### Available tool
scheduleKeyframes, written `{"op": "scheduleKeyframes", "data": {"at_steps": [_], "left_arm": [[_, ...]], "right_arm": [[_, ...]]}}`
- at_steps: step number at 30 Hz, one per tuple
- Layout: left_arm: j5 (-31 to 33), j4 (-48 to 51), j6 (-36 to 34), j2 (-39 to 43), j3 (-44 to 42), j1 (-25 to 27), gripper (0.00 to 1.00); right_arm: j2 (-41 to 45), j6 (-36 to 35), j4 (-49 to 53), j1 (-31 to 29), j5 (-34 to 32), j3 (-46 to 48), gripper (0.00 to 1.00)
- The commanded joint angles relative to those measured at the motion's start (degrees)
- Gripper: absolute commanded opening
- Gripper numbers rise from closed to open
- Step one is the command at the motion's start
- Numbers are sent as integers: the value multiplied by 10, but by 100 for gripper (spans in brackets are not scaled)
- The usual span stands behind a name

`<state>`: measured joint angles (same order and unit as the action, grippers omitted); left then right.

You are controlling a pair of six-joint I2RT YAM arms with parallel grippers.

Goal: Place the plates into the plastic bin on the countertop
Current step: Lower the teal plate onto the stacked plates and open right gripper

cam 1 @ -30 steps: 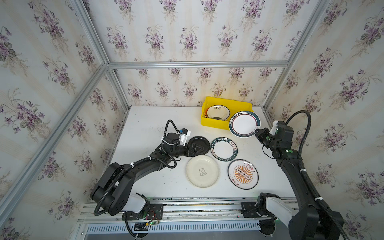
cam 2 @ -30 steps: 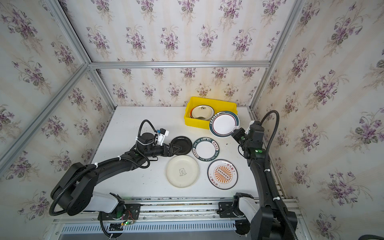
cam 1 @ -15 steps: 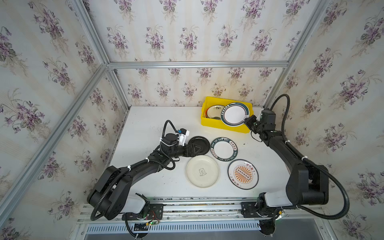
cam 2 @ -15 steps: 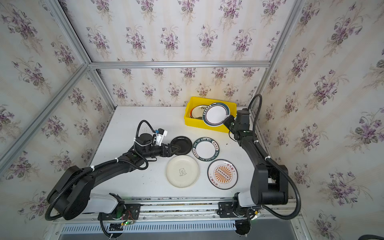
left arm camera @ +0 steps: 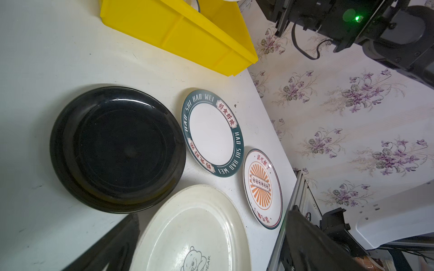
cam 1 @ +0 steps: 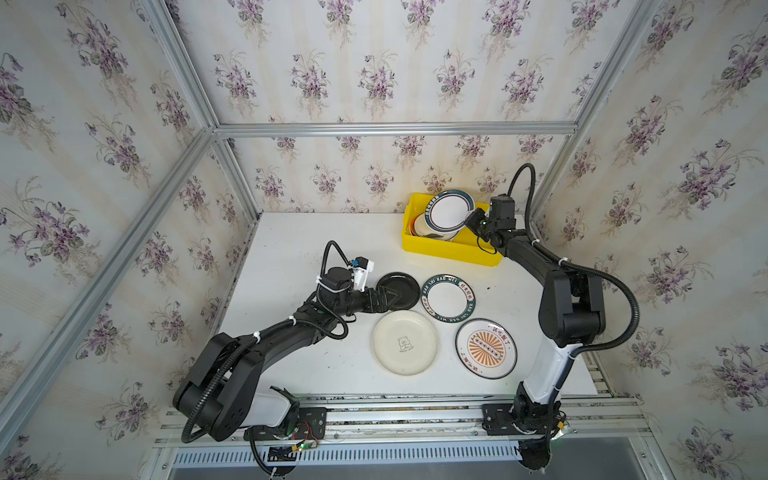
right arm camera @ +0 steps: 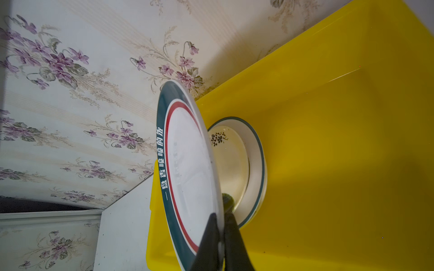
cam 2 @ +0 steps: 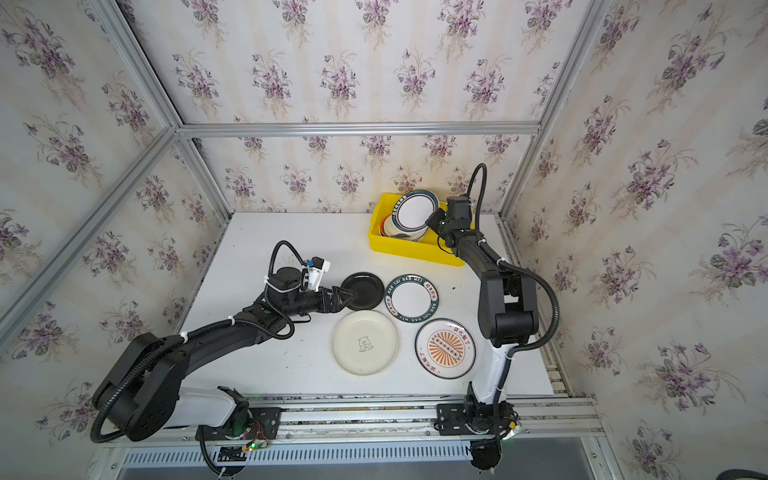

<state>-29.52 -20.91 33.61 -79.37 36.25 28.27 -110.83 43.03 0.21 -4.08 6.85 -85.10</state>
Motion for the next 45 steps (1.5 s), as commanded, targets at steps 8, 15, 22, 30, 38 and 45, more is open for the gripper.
{"op": "scheduleKeyframes", "data": {"at_steps": [8, 15, 22, 30, 38, 45], "left_arm": [[-1, -15, 4, 5, -2, -2, 100], [-2, -15, 6, 2, -1, -3, 100], [-3, -15, 7, 0, 0, -4, 100], [-5, -15, 11, -2, 0, -5, 100], [-10, -19, 11, -1, 0, -5, 100], [-10, -19, 13, 8, -4, -6, 100]], "right_arm": [[-71, -18, 16, -27, -31, -65, 0], [-89, -18, 19, -35, -33, -63, 0], [-102, -19, 24, -41, -14, -75, 5], [-82, -35, 33, -40, -27, -68, 40], [-19, -73, 26, -40, -36, -30, 52], [117, -82, 34, -28, -32, 79, 54]]}}
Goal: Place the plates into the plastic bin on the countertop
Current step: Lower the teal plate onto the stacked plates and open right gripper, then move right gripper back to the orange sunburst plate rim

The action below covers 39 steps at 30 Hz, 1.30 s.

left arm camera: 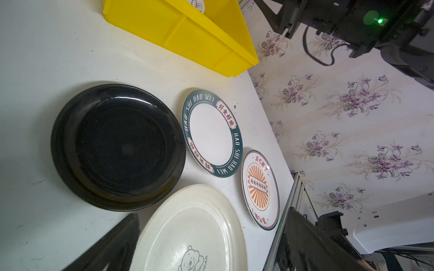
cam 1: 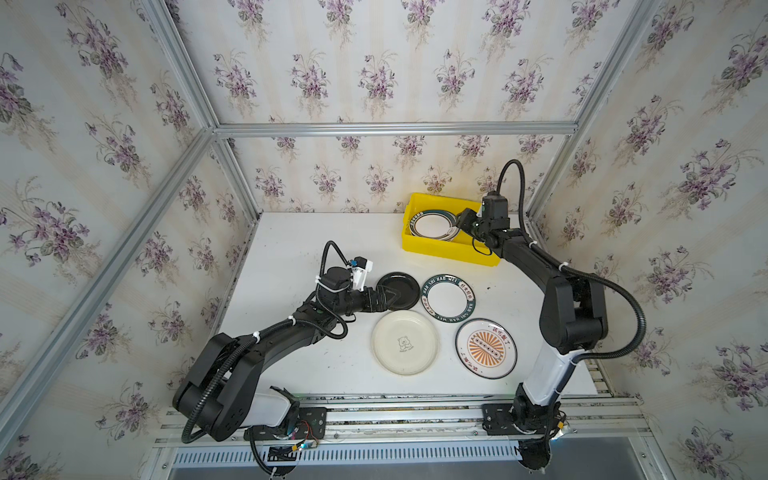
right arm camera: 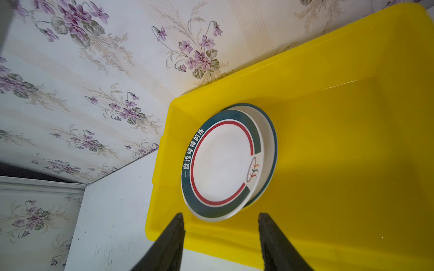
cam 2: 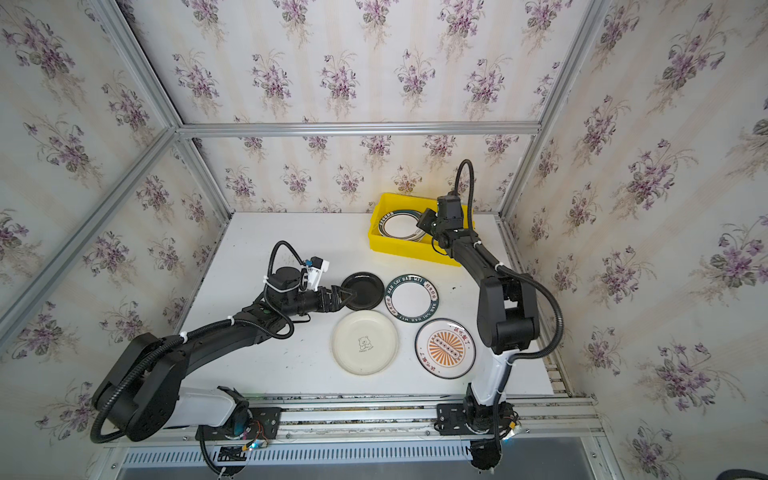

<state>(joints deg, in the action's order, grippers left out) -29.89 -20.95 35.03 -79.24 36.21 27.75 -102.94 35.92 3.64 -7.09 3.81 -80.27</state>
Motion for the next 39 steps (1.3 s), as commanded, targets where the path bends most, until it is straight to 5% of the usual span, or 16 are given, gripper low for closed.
{"op": "scheduleKeyframes", "data": {"at_steps": [1, 8, 16, 21, 39], "left_arm": [[-6, -19, -1, 9, -4, -1, 100], [11, -15, -14, 37, -14, -1, 100], [11, -20, -15, 35, -16, -1, 100], [10, -23, -17, 38, -18, -1, 100], [-53, -79, 28, -41, -8, -6, 100]], "right_arm": [[59, -13, -1, 2, -2, 53, 54], [250, -28, 35, 19, -14, 220, 58], [516, -32, 131, 45, -72, 398, 84], [627, -51, 240, 53, -61, 449, 89], [659, 26, 447, 64, -35, 485, 94]]}}
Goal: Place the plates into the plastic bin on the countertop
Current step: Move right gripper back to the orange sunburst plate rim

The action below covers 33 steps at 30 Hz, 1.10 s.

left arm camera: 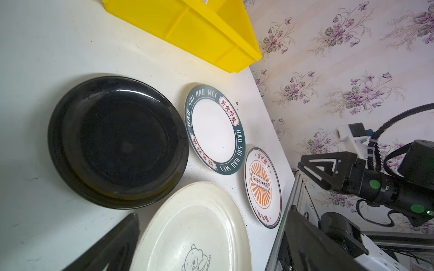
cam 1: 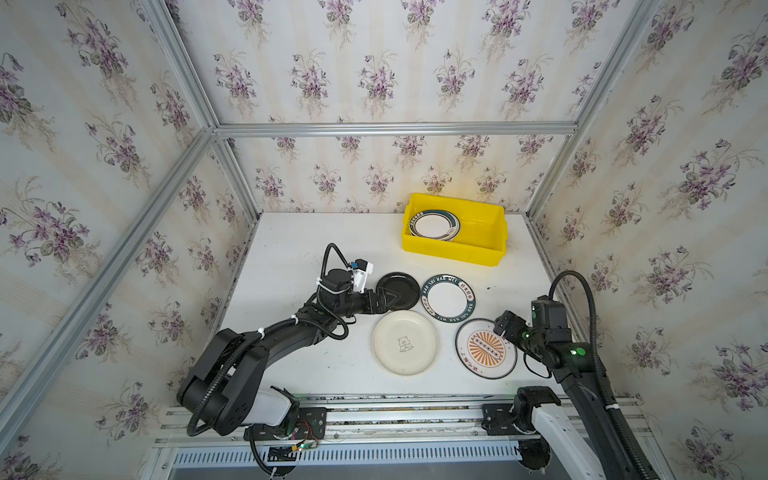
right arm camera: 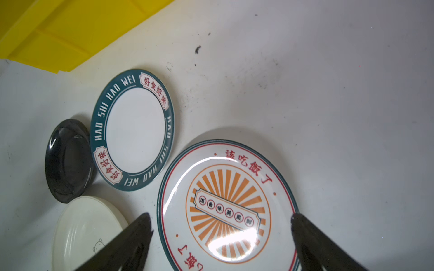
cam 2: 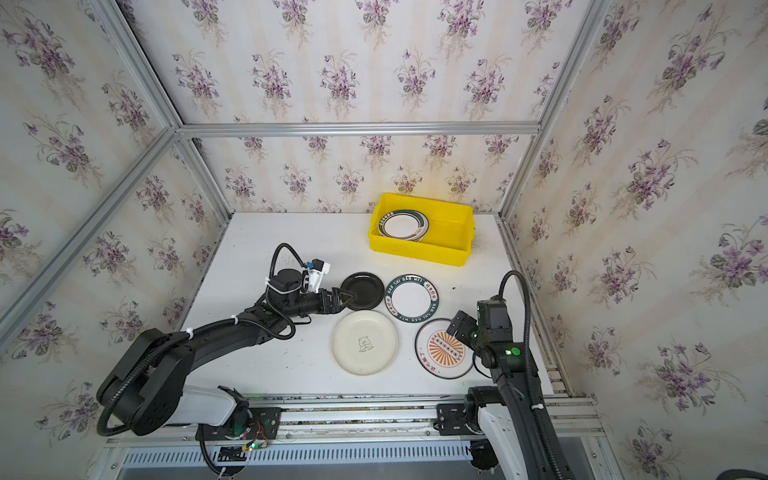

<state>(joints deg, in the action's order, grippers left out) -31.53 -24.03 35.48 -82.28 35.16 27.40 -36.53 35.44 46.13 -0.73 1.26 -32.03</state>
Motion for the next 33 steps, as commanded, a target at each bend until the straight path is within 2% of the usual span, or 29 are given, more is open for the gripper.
{"op": "scheduleKeyframes", "data": {"at_steps": [1, 8, 15, 18, 33], "left_arm": [[-45, -59, 32, -15, 1, -5, 100], [-66, -92, 57, -35, -4, -14, 100], [-67, -95, 60, -40, -5, -16, 100], [-66, -95, 59, -36, -6, -16, 100], [-58, -87, 54, -15, -11, -17, 99]], "right_arm": [[-10, 39, 24, 0, -12, 7, 94], [-22, 100, 23, 1, -29, 65, 95], [15, 124, 27, 0, -45, 81, 95], [27, 139, 17, 1, -31, 97, 95], [30, 170, -30, 1, 34, 135, 81]]}}
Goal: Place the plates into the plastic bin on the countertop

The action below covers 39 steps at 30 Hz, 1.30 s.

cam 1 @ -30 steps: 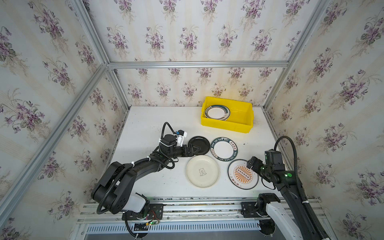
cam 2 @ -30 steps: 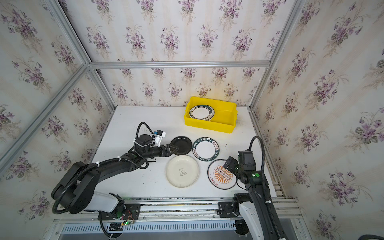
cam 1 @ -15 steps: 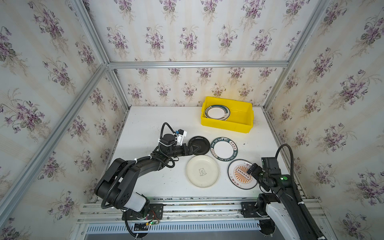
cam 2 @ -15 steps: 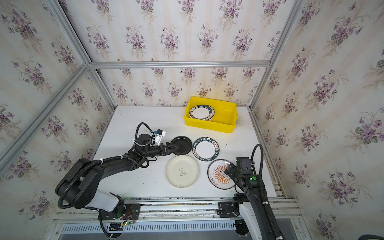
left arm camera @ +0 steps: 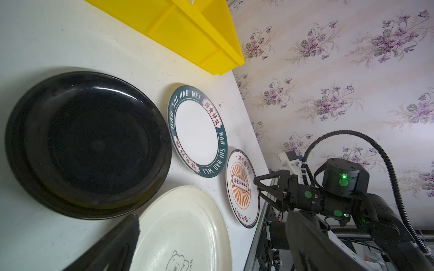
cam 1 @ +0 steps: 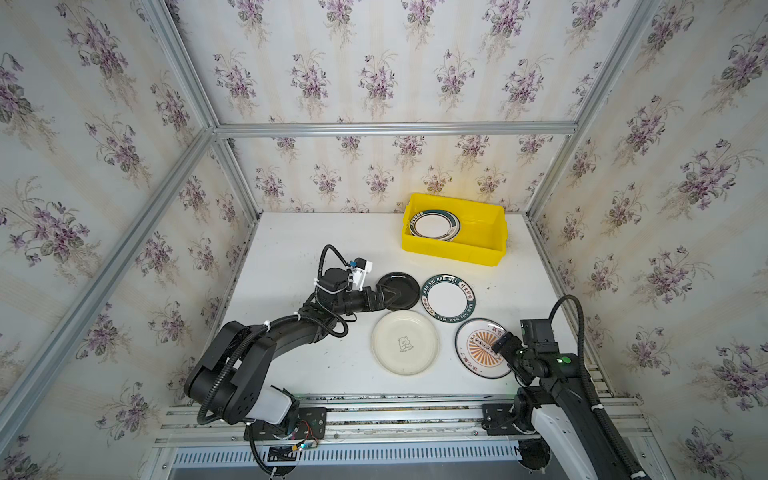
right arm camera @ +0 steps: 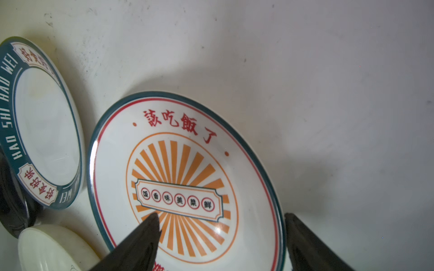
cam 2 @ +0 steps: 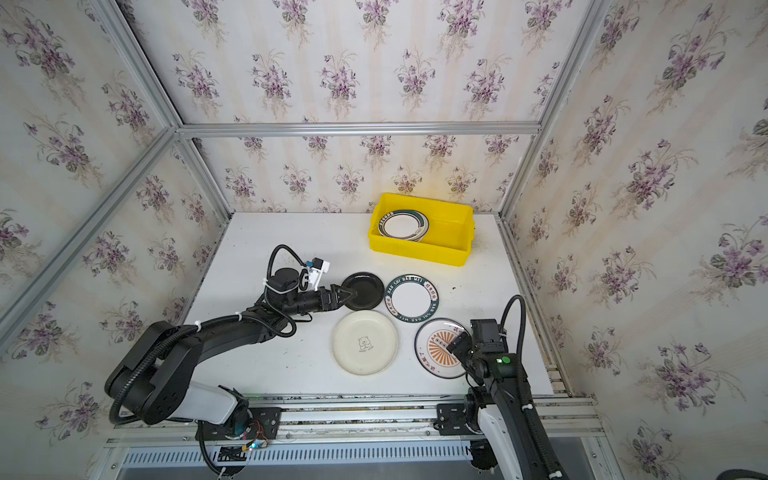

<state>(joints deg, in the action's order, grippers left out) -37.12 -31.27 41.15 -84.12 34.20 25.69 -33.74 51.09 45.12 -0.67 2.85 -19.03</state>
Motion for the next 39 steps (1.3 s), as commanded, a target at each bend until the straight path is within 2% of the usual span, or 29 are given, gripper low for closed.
{"op": "scheduleKeyframes", "data": {"at_steps": [1, 11, 21, 30, 39], "left_arm": [[0, -13, -3, 4, -2, 0, 99], [2, -12, -4, 3, -2, 0, 100], [4, -12, -5, -1, -1, 0, 100], [3, -11, -4, -3, -1, -1, 99], [3, -11, -3, -3, -1, -1, 99]], "right_arm": [[1, 14, -21, 0, 18, 6, 79], [20, 39, -44, 0, 36, 42, 68], [94, 86, -48, 0, 43, 89, 44], [110, 87, -32, 0, 29, 92, 22], [115, 81, -30, 0, 20, 90, 10]]}}
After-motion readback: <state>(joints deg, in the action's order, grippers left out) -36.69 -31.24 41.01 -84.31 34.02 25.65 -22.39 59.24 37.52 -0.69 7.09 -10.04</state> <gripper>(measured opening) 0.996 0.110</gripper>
